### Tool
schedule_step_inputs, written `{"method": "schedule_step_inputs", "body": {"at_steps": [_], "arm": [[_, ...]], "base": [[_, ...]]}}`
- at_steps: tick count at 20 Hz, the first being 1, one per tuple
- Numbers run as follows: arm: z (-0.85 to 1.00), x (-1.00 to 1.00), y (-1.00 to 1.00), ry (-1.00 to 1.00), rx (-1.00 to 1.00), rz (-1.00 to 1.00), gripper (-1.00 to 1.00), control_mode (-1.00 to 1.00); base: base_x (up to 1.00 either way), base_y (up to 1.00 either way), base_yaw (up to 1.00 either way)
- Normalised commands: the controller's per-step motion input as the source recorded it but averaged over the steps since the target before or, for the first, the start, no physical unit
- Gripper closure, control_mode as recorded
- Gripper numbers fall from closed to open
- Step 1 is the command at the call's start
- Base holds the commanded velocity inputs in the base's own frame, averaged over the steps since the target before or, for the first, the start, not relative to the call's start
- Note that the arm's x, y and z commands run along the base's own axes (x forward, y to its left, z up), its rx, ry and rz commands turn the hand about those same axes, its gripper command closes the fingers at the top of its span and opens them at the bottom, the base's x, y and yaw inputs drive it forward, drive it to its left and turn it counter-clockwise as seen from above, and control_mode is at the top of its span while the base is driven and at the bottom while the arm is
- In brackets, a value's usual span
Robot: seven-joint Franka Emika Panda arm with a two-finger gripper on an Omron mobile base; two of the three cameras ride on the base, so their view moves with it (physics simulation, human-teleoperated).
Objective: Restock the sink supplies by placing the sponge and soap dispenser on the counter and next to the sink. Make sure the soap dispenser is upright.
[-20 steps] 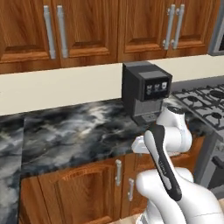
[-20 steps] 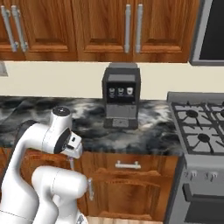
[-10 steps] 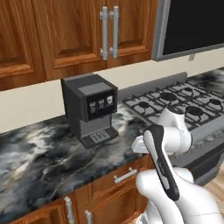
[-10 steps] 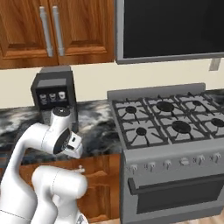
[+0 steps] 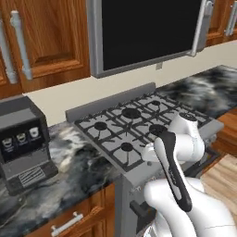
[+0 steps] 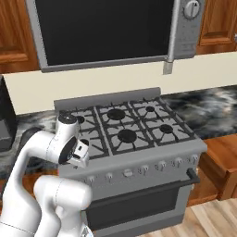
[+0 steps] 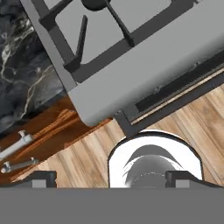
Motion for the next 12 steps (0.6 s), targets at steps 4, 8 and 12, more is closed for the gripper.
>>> {"method": "schedule_step_inputs", "body": {"at_steps": [4, 8, 12], "arm": [[0.0, 0.0, 0.0, 0.0, 0.0, 0.0, -1.0, 1.0], [0.0, 0.0, 0.0, 0.0, 0.0, 0.0, -1.0, 1.0], [0.0, 0.0, 0.0, 0.0, 0.0, 0.0, -1.0, 1.0]], "base": [[-0.03, -1.0, -0.07], [-0.04, -1.0, -0.05], [0.02, -1.0, -0.02]]}}
